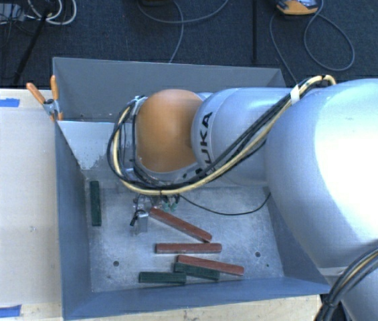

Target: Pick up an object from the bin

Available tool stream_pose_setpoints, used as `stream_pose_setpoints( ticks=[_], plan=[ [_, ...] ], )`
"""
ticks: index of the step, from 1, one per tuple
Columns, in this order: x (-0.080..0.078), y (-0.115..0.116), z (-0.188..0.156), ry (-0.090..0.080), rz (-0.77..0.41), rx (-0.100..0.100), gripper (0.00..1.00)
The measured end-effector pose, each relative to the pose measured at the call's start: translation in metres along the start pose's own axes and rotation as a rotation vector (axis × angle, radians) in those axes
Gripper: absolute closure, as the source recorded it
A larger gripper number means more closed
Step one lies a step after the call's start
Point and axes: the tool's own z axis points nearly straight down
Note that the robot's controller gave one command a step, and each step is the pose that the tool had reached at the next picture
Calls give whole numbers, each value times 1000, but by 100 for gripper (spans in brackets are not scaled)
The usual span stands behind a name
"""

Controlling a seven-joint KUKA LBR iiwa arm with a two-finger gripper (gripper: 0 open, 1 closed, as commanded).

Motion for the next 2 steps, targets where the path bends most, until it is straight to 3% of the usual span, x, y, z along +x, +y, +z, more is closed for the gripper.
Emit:
stream_pose_setpoints(
  ticks=[1,2],
  plan=[
    [64,-73,4,2,-30,2,0],
    [51,-107,6,-4,-116,-2,0]
  ],
)
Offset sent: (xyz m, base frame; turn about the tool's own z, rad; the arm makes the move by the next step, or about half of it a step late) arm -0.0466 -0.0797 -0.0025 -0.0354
